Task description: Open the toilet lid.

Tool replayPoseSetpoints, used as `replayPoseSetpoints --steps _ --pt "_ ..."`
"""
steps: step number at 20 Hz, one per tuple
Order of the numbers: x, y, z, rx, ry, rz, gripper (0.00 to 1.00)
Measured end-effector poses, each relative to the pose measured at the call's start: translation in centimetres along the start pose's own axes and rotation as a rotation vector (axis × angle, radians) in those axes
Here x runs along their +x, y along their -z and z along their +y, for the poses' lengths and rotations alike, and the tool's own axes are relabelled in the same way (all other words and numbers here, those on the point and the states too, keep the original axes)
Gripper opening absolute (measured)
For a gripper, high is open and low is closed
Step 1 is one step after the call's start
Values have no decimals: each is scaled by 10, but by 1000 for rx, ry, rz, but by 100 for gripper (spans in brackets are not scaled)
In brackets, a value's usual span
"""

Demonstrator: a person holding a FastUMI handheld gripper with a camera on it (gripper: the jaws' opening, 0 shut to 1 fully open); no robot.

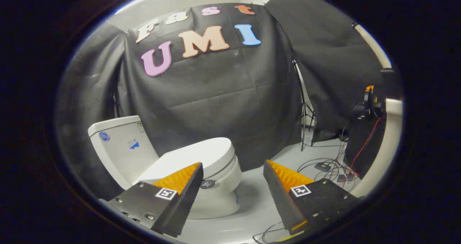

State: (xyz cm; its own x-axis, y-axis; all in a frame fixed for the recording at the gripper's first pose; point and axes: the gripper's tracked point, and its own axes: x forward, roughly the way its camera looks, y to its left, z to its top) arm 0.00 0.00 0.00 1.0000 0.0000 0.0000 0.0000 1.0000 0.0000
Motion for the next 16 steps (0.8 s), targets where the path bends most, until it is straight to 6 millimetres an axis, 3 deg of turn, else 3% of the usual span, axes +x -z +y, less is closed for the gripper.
replayPoseSetpoints --steps 8,16 --pt "-4 6 26 -92 -84 3 99" --pt "0 17 25 -138 -81 25 99"
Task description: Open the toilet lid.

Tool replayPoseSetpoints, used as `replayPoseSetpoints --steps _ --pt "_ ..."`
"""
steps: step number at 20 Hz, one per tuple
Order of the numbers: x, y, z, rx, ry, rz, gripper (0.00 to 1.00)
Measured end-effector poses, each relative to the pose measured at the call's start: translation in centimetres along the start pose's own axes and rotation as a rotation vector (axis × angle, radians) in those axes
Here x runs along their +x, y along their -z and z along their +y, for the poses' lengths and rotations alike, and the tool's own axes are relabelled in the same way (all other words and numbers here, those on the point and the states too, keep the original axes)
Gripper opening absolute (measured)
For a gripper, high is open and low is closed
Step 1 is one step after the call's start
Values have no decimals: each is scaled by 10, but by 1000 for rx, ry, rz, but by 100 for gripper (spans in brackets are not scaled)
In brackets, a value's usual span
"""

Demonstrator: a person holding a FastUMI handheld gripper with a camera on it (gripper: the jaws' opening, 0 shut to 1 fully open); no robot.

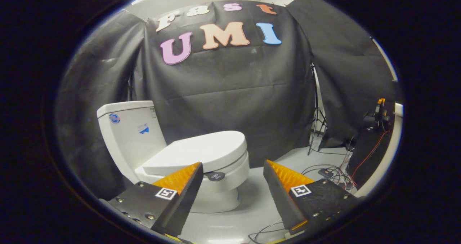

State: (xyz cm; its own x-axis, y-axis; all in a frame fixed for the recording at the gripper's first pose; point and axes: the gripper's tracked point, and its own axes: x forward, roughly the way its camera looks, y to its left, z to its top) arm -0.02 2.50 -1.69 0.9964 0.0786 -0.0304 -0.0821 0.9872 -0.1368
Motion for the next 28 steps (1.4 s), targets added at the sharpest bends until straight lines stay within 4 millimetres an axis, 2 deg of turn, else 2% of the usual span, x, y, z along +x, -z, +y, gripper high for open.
replayPoseSetpoints --steps 5,12,18,21,24,28 --pt "7 3 7 0 -4 3 99" --pt "31 19 15 -19 0 27 99" --pt "64 45 26 31 -26 110 99" --pt "80 60 30 123 -37 196 99" --pt "93 74 27 207 -13 277 99" --pt "104 104 18 348 23 414 99"
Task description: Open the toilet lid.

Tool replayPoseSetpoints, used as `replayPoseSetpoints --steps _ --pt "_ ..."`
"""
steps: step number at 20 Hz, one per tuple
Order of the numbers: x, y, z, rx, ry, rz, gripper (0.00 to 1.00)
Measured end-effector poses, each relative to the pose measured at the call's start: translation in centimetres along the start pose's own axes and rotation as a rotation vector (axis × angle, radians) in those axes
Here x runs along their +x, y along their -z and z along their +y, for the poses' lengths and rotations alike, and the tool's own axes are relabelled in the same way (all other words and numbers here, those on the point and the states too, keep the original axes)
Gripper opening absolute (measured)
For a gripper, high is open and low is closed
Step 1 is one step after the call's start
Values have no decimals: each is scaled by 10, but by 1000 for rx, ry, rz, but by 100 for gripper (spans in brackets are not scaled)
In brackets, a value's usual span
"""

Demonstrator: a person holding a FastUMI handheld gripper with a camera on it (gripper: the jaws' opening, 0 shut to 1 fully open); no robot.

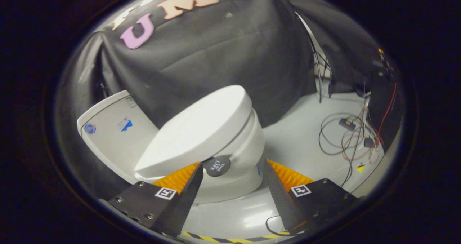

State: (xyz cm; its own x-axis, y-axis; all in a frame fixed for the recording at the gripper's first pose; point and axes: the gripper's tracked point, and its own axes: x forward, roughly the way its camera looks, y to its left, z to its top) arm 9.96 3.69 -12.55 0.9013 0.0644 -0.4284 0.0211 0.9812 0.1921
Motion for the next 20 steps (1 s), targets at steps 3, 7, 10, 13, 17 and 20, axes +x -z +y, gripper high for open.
replayPoseSetpoints --steps 3,7,10,13,17,20 --pt "12 2 8 126 -30 32 98" --pt "23 4 17 300 -66 80 91" --pt "29 5 21 429 -98 100 77" --pt "40 11 30 506 -151 126 77" --pt "35 9 52 511 -231 145 35" --pt "19 17 46 477 -181 132 21"
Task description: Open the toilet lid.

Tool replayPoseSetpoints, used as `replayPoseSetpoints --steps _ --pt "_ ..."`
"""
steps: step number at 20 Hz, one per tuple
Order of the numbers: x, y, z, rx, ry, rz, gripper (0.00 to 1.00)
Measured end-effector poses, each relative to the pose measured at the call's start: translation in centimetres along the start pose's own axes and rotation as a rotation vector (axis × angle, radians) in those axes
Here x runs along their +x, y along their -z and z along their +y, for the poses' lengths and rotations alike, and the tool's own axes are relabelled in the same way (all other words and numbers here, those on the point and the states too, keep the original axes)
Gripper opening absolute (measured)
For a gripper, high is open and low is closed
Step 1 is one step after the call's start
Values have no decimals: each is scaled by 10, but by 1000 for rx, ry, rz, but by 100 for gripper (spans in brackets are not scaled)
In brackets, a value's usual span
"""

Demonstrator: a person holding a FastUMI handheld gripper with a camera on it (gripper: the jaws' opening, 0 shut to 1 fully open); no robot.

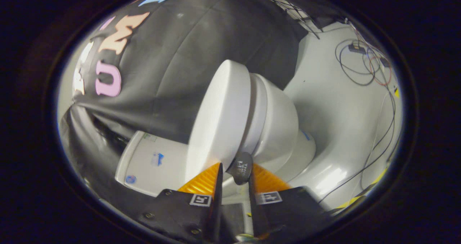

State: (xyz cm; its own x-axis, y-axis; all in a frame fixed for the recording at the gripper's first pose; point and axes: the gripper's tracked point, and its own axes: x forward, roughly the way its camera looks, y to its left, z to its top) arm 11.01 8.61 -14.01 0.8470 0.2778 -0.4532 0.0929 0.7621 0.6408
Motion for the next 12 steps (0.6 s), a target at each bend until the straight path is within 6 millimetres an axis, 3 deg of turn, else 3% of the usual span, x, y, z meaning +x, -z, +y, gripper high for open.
replayPoseSetpoints --steps 1,5,12 --pt "16 -9 4 30 -10 12 6" --pt "20 -10 6 58 -31 15 6" --pt "11 -19 21 -103 -1 -17 6"
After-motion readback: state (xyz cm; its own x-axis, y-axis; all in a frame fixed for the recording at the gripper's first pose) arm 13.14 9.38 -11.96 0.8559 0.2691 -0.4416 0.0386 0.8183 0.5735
